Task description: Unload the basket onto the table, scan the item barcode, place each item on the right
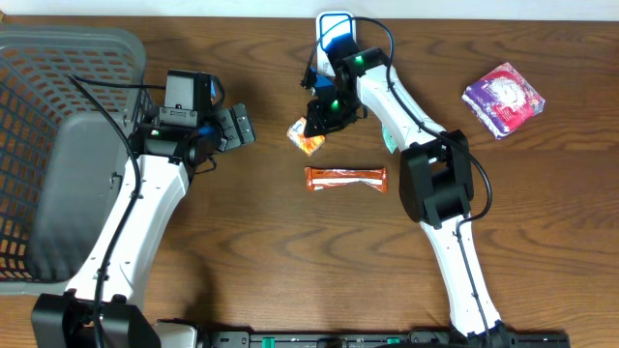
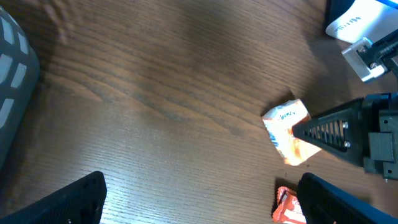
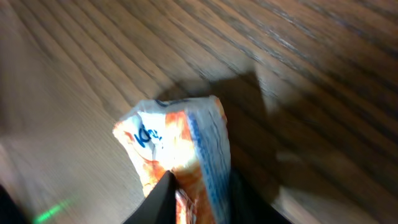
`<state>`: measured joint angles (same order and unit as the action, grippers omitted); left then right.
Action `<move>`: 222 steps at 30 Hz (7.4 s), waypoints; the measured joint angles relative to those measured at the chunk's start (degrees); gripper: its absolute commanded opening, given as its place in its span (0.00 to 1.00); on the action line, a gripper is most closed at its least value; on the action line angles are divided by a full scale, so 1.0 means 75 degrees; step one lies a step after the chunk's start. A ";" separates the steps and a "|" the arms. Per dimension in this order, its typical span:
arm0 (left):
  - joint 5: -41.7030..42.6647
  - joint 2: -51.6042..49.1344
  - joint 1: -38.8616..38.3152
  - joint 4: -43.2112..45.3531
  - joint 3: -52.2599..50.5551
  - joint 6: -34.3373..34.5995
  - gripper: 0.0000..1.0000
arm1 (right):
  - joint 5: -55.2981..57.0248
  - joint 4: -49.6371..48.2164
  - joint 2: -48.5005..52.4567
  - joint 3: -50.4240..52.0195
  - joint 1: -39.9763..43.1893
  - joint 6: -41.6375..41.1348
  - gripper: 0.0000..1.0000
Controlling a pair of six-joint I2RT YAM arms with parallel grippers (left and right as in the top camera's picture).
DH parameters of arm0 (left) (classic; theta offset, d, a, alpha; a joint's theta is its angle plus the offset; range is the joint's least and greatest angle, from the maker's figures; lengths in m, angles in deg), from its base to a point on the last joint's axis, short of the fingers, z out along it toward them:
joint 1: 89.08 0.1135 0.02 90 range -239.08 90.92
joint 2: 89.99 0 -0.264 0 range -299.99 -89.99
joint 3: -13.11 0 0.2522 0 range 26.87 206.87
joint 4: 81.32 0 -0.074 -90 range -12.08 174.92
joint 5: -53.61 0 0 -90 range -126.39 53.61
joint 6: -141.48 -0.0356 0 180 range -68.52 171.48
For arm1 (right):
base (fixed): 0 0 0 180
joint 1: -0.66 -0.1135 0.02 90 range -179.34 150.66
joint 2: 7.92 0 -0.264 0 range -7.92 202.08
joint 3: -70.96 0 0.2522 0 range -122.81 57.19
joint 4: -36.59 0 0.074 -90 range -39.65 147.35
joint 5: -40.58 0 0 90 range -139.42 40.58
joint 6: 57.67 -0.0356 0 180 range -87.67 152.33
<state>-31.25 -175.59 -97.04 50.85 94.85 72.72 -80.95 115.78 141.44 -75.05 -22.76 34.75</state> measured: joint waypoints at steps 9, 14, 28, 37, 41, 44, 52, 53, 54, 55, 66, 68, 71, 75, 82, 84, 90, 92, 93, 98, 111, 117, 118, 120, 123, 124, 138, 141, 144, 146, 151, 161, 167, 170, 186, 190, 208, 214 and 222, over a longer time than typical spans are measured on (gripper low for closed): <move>0.0000 0.0000 0.0003 0.0003 0.0000 0.0000 0.98 | 0.1396 0.0673 -0.0117 -0.0481 -0.0009 -0.0210 0.01; 0.0000 0.0000 0.0003 0.0000 0.0000 0.0000 0.98 | 0.4022 0.0775 -0.1072 -0.0804 0.0006 -0.0845 0.01; 0.0000 0.0000 0.0003 0.0000 0.0000 0.0000 0.98 | 0.7157 0.0950 -0.2716 -0.1131 0.0006 -0.1425 0.01; 0.0000 0.0000 0.0003 0.0000 0.0000 0.0000 0.98 | 0.7245 0.1011 -0.2716 -0.1131 0.0006 -0.1440 0.01; 0.0000 0.0000 0.0003 0.0000 0.0000 0.0000 0.98 | 0.7542 0.0851 -0.2716 -0.1131 0.0006 -0.1443 0.01; 0.0000 0.0000 0.0003 0.0000 0.0000 0.0000 0.98 | 0.8003 0.0615 -0.2716 -0.1131 0.0006 -0.1451 0.01; 0.0000 0.0000 0.0003 0.0000 0.0000 0.0000 0.98 | 0.8725 -0.1635 -0.2512 -0.1107 0.0006 -0.0449 0.01; 0.0000 0.0000 0.0003 0.0000 0.0000 0.0000 0.98 | 0.8778 -0.1830 -0.2433 -0.1107 0.0006 -0.0309 0.01; 0.0000 0.0000 0.0000 0.0000 0.0000 0.0000 0.98 | 0.8807 -0.2192 -0.2279 -0.1107 0.0000 -0.0082 0.01; 0.0000 0.0000 0.0003 0.0000 0.0000 0.0000 0.98 | 0.8821 -0.2439 -0.2113 -0.1107 -0.0012 0.0134 0.01; -0.0003 0.0000 0.0000 0.0000 0.0000 0.0000 0.98 | 0.9495 -0.4054 -0.0373 -0.1072 -0.0752 0.2387 0.01; -0.0003 0.0000 0.0003 0.0000 0.0000 0.0000 0.98 | 0.9568 -0.4074 -0.0338 -0.1072 -0.0880 0.2547 0.01; -0.0003 0.0000 0.0000 0.0000 0.0000 0.0000 0.98 | 0.9713 -0.4124 -0.0335 -0.1070 -0.1102 0.2582 0.01; -0.0003 0.0000 0.0000 -0.0003 0.0000 0.0000 0.98 | 0.9544 -0.3829 -0.0373 -0.1070 -0.1026 0.1935 0.01; -0.0003 0.0000 0.0000 0.0000 0.0000 0.0000 0.98 | 0.4849 -0.2509 -0.1256 -0.1052 0.0915 -0.0020 0.01; -0.0003 0.0000 0.0003 -0.0003 0.0000 0.0000 0.98 | 0.2570 -0.2515 -0.1536 -0.1055 0.2116 -0.0641 0.01; -0.0006 0.0000 0.0000 0.0000 0.0000 0.0000 0.98 | -0.2075 -0.1612 -0.1492 -0.1070 0.4762 -0.1469 0.01; -0.0003 0.0000 0.0003 -0.0003 0.0000 0.0000 0.98 | -0.2722 -0.1157 -0.1460 -0.1064 0.5065 -0.1504 0.01; -0.0006 0.0000 0.0000 0.0003 0.0000 0.0000 0.98 | -0.2850 -0.0819 -0.1434 -0.1070 0.5138 -0.1483 0.01; -0.0029 0.0000 0.0003 0.0000 0.0000 0.0000 0.98 | -0.1483 0.0213 -0.1367 -0.1067 0.5167 -0.1274 0.02; -0.0061 0.0000 0.0003 -0.0003 0.0000 0.0000 0.98 | 0.2387 0.0332 -0.1341 -0.1052 0.4275 -0.1818 0.95; -0.0082 0.0000 0.0000 0.0000 0.0000 0.0000 0.98 | 0.1760 0.0323 -0.1341 -0.1052 0.3416 -0.1772 0.99; -0.0082 0.0000 0.0003 -0.0003 0.0000 0.0000 0.98 | 0.1737 0.0315 -0.1341 -0.1052 0.3238 -0.1737 0.99; -0.0082 0.0000 0.0000 -0.0003 0.0000 0.0000 0.98 | 0.1749 0.0221 -0.1349 -0.1052 0.2932 -0.1687 0.99; -0.0082 0.0000 0.0003 0.0000 0.0000 0.0000 0.98 | 0.1894 0.0035 -0.1483 -0.1052 0.2538 -0.1652 0.99; -0.0082 0.0000 0.0003 -0.0003 0.0000 0.0000 0.98 | 0.1979 -0.0015 -0.1556 -0.1052 0.2477 -0.1649 0.99; -0.0082 0.0000 0.0000 -0.0003 0.0000 0.0000 0.98 | 0.2328 0.0236 -0.2194 -0.1052 0.2288 -0.1632 0.99; -0.0082 0.0000 0.0000 -0.0003 0.0000 0.0000 0.98 | 0.2334 0.0239 -0.2194 -0.1052 0.2259 -0.1632 0.99; -0.0082 0.0000 0.0000 -0.0003 0.0000 0.0000 0.98 | 0.2363 0.0248 -0.2194 -0.1052 0.2113 -0.1632 0.99; -0.0082 0.0000 0.0000 0.0000 0.0000 0.0000 0.98 | 0.2384 0.0274 -0.2192 -0.1052 0.1973 -0.1632 0.99; -0.0082 0.0000 0.0003 -0.0003 0.0000 0.0000 0.98 | 0.2984 0.0933 -0.2192 -0.1052 0.1533 -0.1737 0.99; -0.0082 0.0000 0.0000 0.0000 0.0000 0.0000 0.98 | 0.5045 0.1072 -0.2159 0.0125 0.0755 -0.2401 0.99; -0.0082 0.0000 0.0003 -0.0003 0.0000 0.0000 0.98 | 0.6175 0.0548 -0.2122 0.1049 0.0210 -0.2774 0.99; -0.0085 0.0000 0.0003 0.0000 0.0000 0.0000 0.98 | 0.6432 -0.0096 -0.2090 0.1865 0.0216 -0.3072 0.99; -0.0082 0.0000 0.0003 -0.0003 0.0000 0.0000 0.98 | 0.7944 -0.1306 -0.2171 0.3675 0.0265 -0.3421 0.96; -0.0082 0.0000 0.0000 -0.0003 0.0000 0.0000 0.98 | 0.7936 -0.0851 -0.2226 0.3654 0.0440 -0.3453 0.99; -0.0082 0.0000 0.0003 -0.0006 0.0000 0.0000 0.98 | 0.0933 -0.1501 -0.3314 0.4619 0.3608 -0.1411 0.91; -0.0082 0.0000 0.0000 0.0000 0.0000 0.0000 0.98 | 0.0230 -0.3637 -0.3337 0.5957 0.3483 -0.2063 0.30; -0.0082 0.0000 0.0003 -0.0003 0.0000 0.0000 0.98 | -0.0562 -0.4505 -0.3319 0.6196 0.3468 -0.3101 0.01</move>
<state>-31.86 -175.59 -97.02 50.83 94.85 72.72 -85.17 81.99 116.54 -28.58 3.25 11.49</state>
